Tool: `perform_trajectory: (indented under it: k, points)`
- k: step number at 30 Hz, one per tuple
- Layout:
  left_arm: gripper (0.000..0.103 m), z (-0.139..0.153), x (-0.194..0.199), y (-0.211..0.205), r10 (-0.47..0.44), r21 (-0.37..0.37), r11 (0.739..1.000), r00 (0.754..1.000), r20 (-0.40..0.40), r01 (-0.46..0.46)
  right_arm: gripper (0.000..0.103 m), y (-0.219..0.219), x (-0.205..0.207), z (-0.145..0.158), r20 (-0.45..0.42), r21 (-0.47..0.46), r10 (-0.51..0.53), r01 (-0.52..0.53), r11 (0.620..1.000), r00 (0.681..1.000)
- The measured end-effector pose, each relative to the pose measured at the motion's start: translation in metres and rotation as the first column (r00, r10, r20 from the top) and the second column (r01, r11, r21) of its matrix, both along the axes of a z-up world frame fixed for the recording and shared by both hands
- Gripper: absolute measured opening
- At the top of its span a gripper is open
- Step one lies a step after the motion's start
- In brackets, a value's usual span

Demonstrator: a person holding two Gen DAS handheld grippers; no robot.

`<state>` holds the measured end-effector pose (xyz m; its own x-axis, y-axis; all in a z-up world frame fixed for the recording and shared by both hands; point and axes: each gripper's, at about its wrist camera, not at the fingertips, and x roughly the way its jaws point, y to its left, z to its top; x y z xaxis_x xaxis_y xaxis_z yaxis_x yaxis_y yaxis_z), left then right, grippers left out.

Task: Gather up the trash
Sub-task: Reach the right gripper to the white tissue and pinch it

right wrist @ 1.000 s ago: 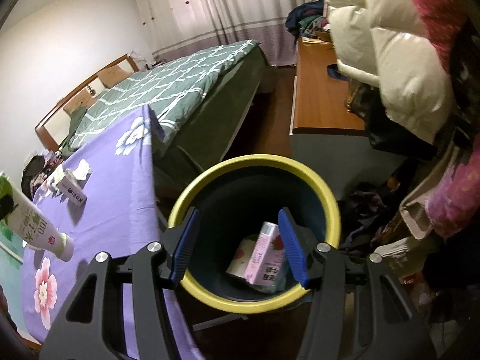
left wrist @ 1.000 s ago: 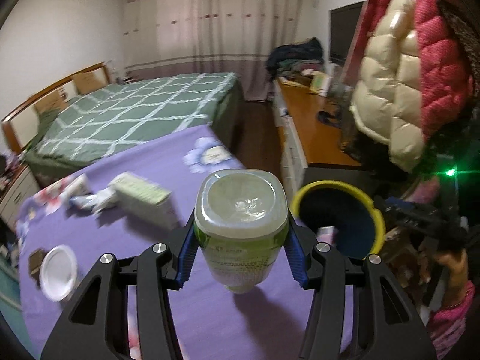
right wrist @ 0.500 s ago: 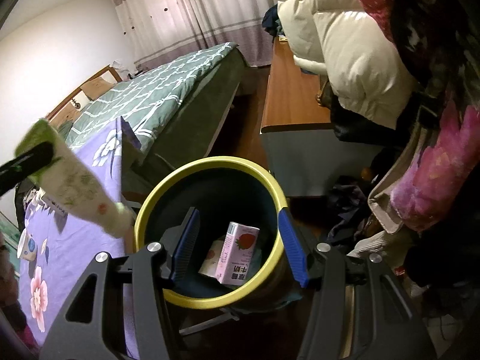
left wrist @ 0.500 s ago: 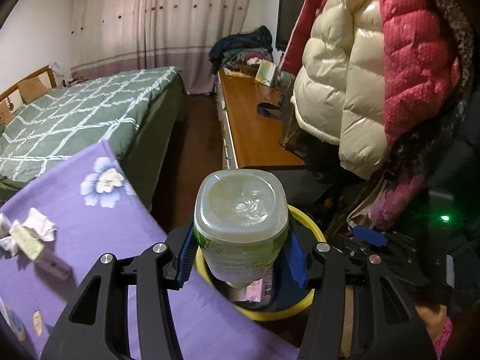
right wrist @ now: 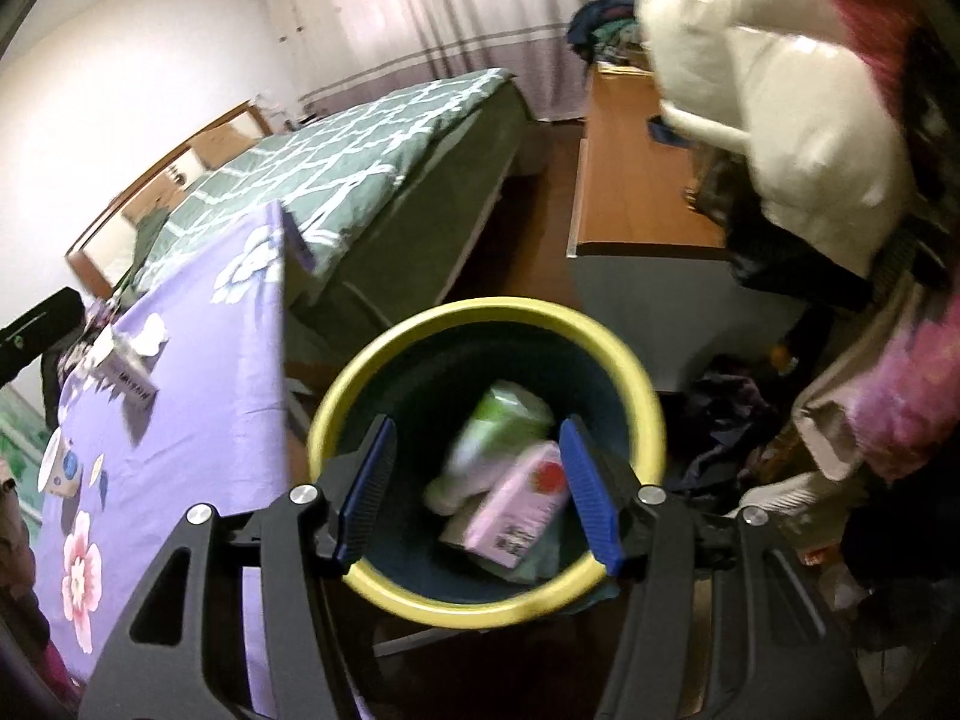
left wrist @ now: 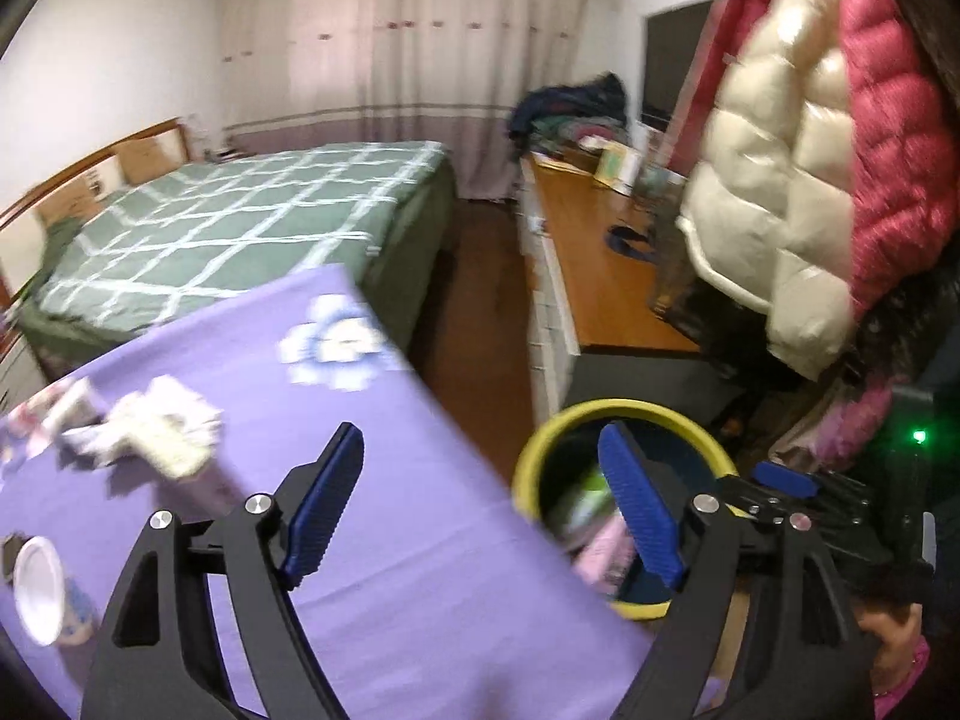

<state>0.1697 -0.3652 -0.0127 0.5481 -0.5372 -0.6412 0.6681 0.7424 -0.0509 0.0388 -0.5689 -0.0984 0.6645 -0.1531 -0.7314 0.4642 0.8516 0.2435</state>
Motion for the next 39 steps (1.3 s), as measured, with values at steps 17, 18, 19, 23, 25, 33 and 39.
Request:
perform_trajectory:
  k: [17,18,19,23,25,33,39]
  points:
    - [0.081,0.002,0.124,0.25,0.424,-0.008,0.906,0.905,0.038,-0.424,0.055,0.184,0.137,0.031,0.001,-0.045,0.374,-0.373,0.927,0.927]
    - [0.08,0.0,0.13,0.261,0.438,-0.009,0.899,0.898,0.035,-0.438,0.055,0.195,0.144,0.032,0.001,-0.045,0.393,-0.393,0.919,0.92]
    - [0.08,-0.002,0.134,0.269,0.448,-0.01,0.894,0.894,0.033,-0.448,0.055,0.208,0.154,0.034,0.001,-0.047,0.416,-0.415,0.908,0.909]
    - [0.081,-0.011,0.159,0.307,0.501,-0.018,0.866,0.865,0.028,-0.5,0.055,0.252,0.188,0.033,-0.008,-0.044,0.483,-0.483,0.875,0.876]
    - [0.081,-0.015,0.17,0.321,0.519,-0.024,0.855,0.855,0.023,-0.518,0.055,0.271,0.203,0.03,-0.015,-0.04,0.509,-0.509,0.86,0.86]
    - [0.08,-0.037,0.215,0.345,0.554,-0.026,0.832,0.832,-0.028,-0.554,0.055,0.342,0.271,0.022,-0.054,-0.04,0.594,-0.596,0.802,0.802]
    - [0.08,-0.043,0.221,0.346,0.558,-0.015,0.829,0.829,-0.033,-0.559,0.055,0.376,0.319,0.027,-0.077,-0.124,0.606,-0.61,0.782,0.792]
